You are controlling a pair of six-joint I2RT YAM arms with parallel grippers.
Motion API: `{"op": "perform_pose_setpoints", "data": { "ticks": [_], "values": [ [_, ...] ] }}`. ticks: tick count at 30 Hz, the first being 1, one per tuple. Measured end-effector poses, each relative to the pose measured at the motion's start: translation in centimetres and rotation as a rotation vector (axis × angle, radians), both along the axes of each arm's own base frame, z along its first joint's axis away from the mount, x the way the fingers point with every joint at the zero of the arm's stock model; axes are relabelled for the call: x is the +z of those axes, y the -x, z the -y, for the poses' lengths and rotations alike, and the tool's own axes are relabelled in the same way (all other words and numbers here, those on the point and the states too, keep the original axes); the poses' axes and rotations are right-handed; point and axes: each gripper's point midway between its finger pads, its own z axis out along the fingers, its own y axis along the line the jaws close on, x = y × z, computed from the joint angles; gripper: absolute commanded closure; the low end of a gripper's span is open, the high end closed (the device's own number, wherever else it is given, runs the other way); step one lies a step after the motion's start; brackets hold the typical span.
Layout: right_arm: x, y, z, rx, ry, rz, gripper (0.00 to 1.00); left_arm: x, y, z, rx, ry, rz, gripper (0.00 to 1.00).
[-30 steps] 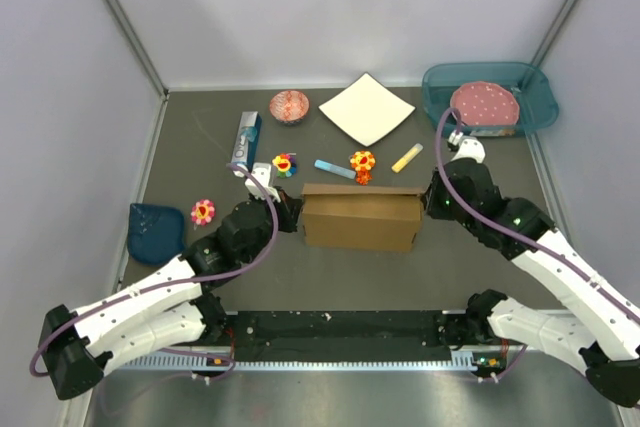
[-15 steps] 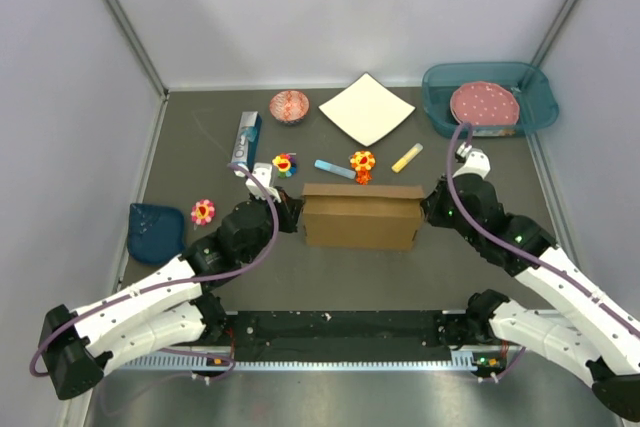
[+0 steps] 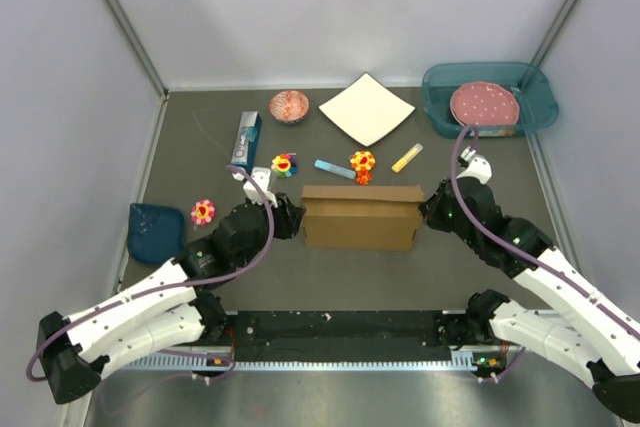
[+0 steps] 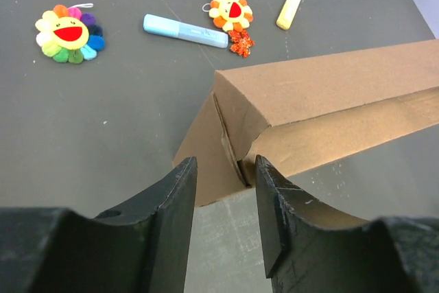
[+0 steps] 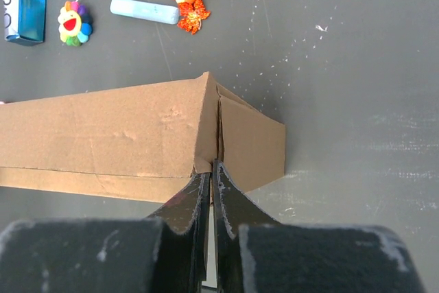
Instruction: Fold the paper box
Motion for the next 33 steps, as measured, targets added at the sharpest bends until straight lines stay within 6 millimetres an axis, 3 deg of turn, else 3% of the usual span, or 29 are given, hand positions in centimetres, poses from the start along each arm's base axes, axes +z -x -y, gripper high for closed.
{"op": "perform_pose_setpoints", "data": {
  "ticks": [11, 17, 25, 33],
  "values": [
    [0.0, -0.1, 0.0, -0.007, -0.001, 0.0, 1.0, 0.9, 0.9, -1.0, -0.025, -0.043, 0.007, 0.55],
    [0.0, -0.2, 0.0, -0.007, 0.003, -0.003, 1.0, 1.6, 0.1, -0.2, -0.033, -0.073, 0.017, 0.58],
    [0.0, -0.2, 0.0, -0.007, 0.003, -0.003, 1.0, 0.8, -0.9, -0.2, -0.025, -0.118, 0.01, 0.65],
    [0.0, -0.2, 0.0, -0.006, 0.003, -0.003, 1.0, 1.7, -1.6, -0.2, -0.022, -0.096, 0.027, 0.63]
  ]
}}
